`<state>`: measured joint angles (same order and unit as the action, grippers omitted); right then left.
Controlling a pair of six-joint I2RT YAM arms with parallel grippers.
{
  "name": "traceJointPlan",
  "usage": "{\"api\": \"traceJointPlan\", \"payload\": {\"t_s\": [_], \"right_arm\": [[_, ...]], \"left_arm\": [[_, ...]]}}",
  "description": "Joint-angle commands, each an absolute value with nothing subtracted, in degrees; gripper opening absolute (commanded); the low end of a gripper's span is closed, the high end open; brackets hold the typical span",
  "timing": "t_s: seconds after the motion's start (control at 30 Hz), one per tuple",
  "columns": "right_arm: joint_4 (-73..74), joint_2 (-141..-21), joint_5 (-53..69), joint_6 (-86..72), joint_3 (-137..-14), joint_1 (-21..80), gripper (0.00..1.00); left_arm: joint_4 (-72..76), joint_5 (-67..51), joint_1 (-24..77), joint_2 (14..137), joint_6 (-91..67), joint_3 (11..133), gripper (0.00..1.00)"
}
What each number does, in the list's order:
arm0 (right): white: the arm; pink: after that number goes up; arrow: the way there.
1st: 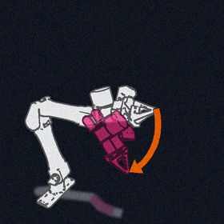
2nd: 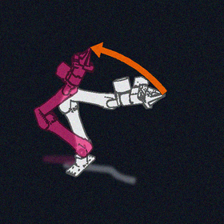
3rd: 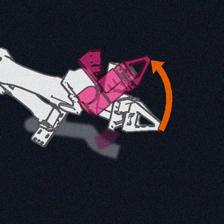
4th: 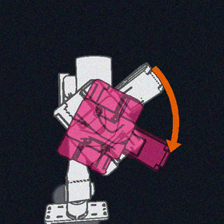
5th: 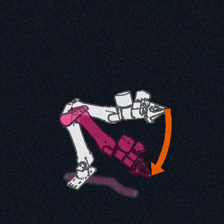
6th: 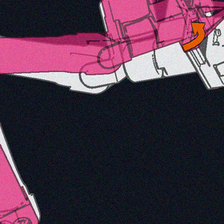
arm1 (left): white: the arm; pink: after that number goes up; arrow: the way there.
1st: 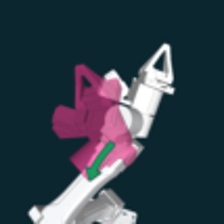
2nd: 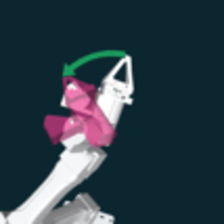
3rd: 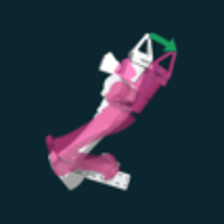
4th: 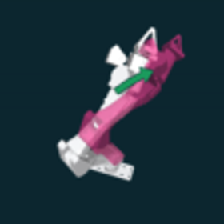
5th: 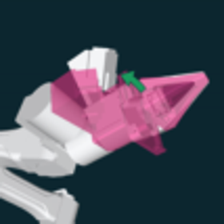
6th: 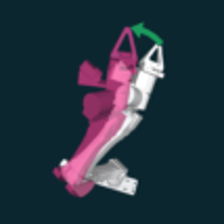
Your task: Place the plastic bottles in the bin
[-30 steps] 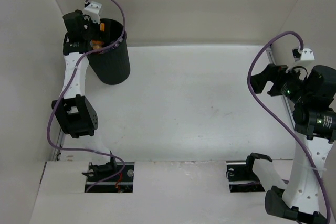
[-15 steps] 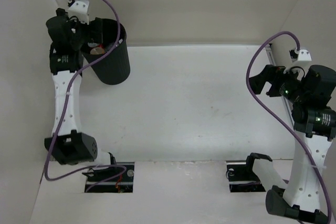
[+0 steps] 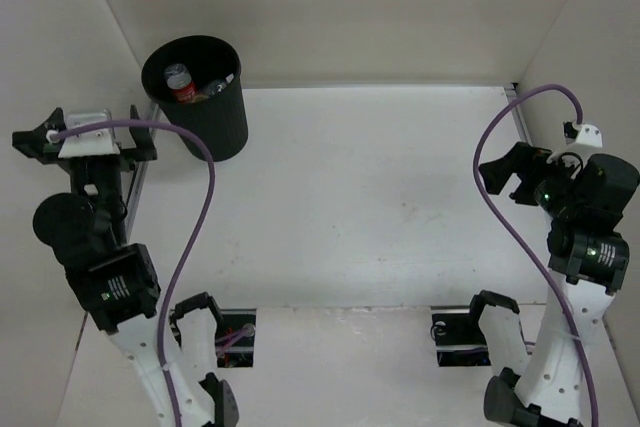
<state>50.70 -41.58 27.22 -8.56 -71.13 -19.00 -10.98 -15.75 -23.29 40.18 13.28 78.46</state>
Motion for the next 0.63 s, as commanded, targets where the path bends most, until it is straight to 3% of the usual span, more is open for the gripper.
{"api": "traceJointPlan", "payload": {"t_s": [0.0, 0.23, 0.6], "right_arm": [[44.2, -40.0, 31.8, -11.7, -71.1, -21.3, 1.0], [43.1, -36.9, 36.8, -14.8, -67.5, -23.8, 1.0], [43.2, -35.0, 42.8, -14.9, -63.8, -24.7, 1.0]], "left_arm": [[-12.0, -17.8, -26.9, 39.0, 9.3, 73.3, 1.0], [-9.8, -23.5, -41.8, 32.4, 0.9, 69.1, 1.0], [-14.4, -31.0, -47.0, 31.7, -6.0, 66.4, 1.0]]}}
